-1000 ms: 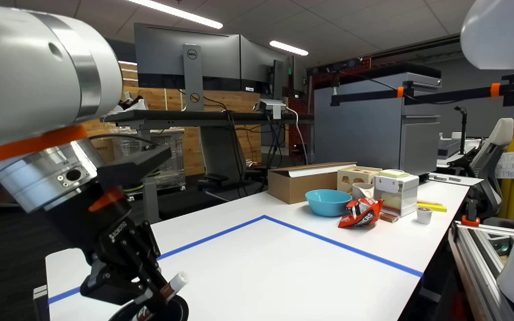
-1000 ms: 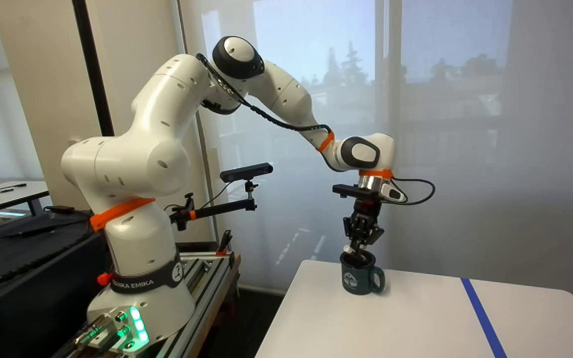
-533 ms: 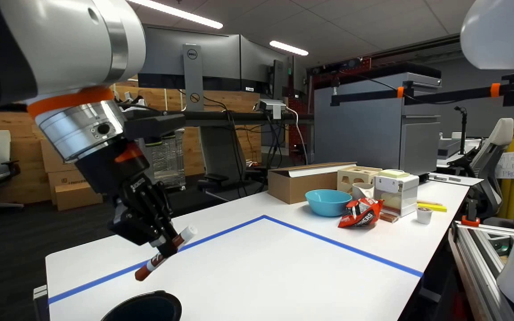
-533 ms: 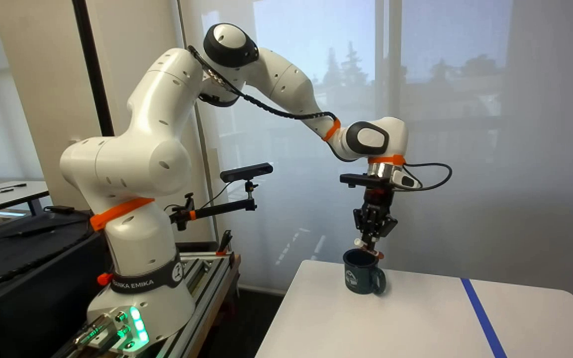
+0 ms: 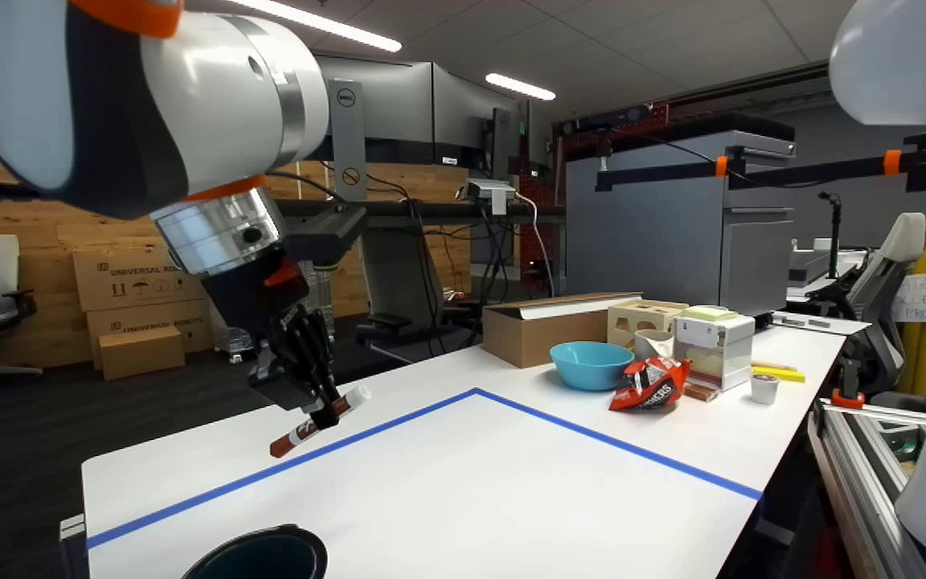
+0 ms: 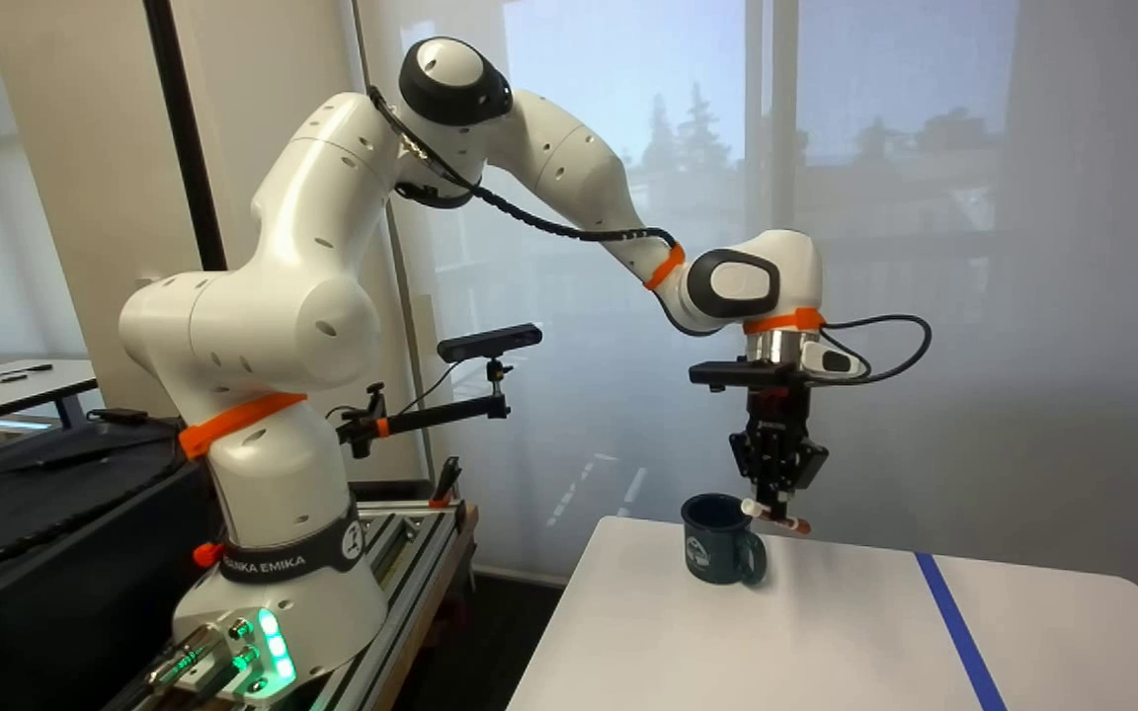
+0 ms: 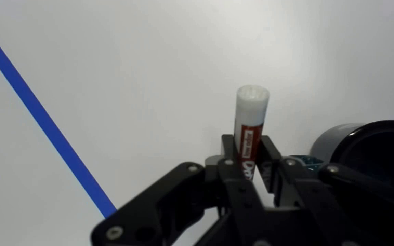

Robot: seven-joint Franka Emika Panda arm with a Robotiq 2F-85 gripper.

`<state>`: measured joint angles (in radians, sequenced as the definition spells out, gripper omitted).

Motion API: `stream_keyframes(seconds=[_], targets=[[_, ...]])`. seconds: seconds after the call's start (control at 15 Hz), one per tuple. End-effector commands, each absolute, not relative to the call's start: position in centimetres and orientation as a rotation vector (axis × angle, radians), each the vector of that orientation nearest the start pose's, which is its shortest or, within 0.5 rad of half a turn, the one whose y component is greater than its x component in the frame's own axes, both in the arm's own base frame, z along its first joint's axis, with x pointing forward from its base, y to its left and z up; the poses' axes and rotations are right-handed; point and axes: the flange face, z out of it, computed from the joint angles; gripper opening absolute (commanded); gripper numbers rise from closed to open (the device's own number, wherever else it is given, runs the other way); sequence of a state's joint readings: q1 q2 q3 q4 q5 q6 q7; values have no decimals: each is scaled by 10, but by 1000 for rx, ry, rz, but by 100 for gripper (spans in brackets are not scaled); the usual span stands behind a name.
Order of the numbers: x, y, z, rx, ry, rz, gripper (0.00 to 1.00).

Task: Pick up the marker from the cup and put it on the table

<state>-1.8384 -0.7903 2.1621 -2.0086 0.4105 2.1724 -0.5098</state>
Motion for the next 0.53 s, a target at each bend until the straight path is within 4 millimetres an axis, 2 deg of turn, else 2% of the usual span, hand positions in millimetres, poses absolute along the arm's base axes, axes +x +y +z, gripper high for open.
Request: stream_keyframes(seconds=[0.0, 0.47], targets=[[529, 190, 176, -3270, -1065, 283, 5], [531, 164, 135, -3233, -1014, 319, 5]])
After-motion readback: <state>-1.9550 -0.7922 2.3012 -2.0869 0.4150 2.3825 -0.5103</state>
